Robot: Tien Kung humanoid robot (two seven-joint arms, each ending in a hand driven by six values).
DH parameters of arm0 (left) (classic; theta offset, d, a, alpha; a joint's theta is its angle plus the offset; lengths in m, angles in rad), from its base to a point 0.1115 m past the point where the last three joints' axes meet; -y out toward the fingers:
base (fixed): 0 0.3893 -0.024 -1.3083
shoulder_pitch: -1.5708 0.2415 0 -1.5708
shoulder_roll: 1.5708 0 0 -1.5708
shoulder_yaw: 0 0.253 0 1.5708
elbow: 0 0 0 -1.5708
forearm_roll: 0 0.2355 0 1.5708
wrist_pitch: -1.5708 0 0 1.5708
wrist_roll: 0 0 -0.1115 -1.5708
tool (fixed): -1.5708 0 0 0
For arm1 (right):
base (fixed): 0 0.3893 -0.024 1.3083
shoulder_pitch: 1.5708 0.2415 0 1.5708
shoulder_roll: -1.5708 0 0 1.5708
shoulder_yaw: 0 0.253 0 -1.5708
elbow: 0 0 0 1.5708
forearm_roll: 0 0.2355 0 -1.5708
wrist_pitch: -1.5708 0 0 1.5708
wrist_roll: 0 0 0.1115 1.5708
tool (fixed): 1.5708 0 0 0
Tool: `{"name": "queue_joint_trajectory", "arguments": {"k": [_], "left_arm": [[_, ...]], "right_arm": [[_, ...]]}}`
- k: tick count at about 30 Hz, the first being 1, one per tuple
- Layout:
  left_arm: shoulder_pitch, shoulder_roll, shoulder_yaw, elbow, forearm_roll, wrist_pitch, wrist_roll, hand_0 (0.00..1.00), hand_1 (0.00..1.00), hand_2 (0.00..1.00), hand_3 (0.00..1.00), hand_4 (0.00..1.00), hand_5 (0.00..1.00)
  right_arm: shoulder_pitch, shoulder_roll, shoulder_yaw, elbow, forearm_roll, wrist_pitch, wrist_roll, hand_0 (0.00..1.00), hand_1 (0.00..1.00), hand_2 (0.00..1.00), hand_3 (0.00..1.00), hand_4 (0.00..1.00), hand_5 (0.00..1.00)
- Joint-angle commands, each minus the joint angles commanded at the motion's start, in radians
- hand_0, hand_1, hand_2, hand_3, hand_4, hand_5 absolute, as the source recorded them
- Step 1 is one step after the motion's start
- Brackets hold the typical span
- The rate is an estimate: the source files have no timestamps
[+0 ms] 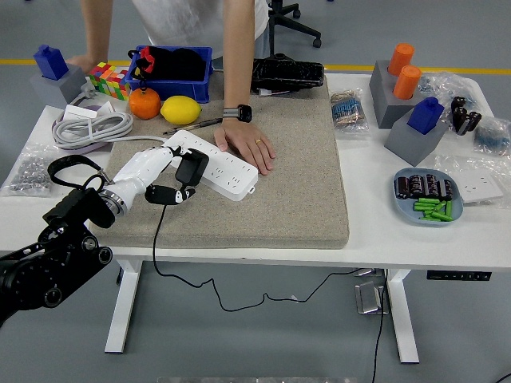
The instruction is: Press the white button,pick up the black plug,place it near the board,insert it into the board
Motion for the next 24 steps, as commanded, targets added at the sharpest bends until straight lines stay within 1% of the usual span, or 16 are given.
{"name": "queue_joint_trajectory", "arguments": {"k": [9, 15, 16, 21, 22, 24], "left_arm": [[-0.024, -0.026, 0.014, 0.022, -0.005, 0.009, -0.006, 0.89, 0.872, 0.82, 0.775, 0.804, 0.181], [-0.035, -0.038, 0.018, 0.036, -0.008, 0.012, -0.008, 0.888, 0.869, 0.817, 0.775, 0.805, 0.183], [-0.036, -0.039, 0.018, 0.038, -0.009, 0.013, -0.008, 0.887, 0.868, 0.817, 0.772, 0.805, 0.198], [-0.044, -0.049, 0.018, 0.055, -0.012, 0.014, -0.009, 0.887, 0.868, 0.817, 0.772, 0.805, 0.198], [-0.045, -0.05, 0.017, 0.056, -0.013, 0.013, -0.009, 0.888, 0.872, 0.819, 0.768, 0.81, 0.215], [-0.047, -0.052, 0.017, 0.058, -0.014, 0.013, -0.009, 0.888, 0.872, 0.819, 0.768, 0.81, 0.215]], "right_arm": [[0.0, -0.001, 0.002, 0.001, 0.002, -0.001, 0.001, 0.661, 0.587, 0.572, 0.56, 0.619, 0.263], [0.0, -0.002, 0.001, 0.001, 0.004, -0.001, 0.002, 0.663, 0.588, 0.572, 0.56, 0.619, 0.261], [0.0, -0.002, 0.001, 0.002, 0.004, -0.001, 0.002, 0.661, 0.586, 0.571, 0.56, 0.619, 0.261], [-0.001, -0.002, -0.001, 0.002, 0.006, -0.001, 0.002, 0.661, 0.586, 0.571, 0.56, 0.619, 0.261], [-0.001, -0.002, -0.001, 0.002, 0.006, -0.001, 0.002, 0.661, 0.586, 0.571, 0.56, 0.618, 0.261], [0.0, -0.002, 0.0, 0.003, 0.006, -0.001, 0.002, 0.661, 0.586, 0.571, 0.56, 0.618, 0.261]]}}
